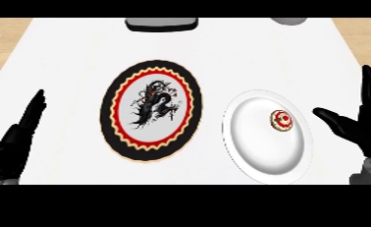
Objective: Pick the cupcake from the plate and place it in the plate
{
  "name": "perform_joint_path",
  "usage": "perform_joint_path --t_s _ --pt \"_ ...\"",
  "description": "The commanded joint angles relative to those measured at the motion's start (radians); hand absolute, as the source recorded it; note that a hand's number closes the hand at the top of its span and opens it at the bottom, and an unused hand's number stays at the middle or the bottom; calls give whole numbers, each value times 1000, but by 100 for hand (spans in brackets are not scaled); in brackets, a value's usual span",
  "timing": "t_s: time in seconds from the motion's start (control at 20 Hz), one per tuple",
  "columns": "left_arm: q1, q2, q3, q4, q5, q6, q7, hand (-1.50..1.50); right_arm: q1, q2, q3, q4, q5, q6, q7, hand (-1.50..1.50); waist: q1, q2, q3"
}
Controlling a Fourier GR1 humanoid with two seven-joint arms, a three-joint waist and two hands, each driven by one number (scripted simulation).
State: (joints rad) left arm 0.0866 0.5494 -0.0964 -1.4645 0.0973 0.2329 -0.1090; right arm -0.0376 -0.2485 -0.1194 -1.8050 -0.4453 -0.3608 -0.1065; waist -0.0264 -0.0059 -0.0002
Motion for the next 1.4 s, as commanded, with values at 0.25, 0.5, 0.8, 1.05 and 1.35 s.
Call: perform_joint_path --t_s 0.25,0.5,0.8,1.05,1.35 --pt "17 -45 7 8 -43 -24 -56 0 319 39 30 -327 34 40 -8 -150 14 3 0" --pt "28 -53 -1 -32 -55 1 -39 0 381 -213 -5 -331 106 142 168 -150 12 3 -2" --pt "-2 -45 15 19 -43 -50 -57 0 299 -412 -41 -324 143 187 436 -150 31 9 -2" --pt "0 -52 22 -1 -67 -53 -46 0 236 -454 -7 -214 156 276 520 -150 36 7 0" --pt "-52 -58 53 59 -76 -83 -51 0 123 -497 49 -129 142 400 629 -150 32 8 0"
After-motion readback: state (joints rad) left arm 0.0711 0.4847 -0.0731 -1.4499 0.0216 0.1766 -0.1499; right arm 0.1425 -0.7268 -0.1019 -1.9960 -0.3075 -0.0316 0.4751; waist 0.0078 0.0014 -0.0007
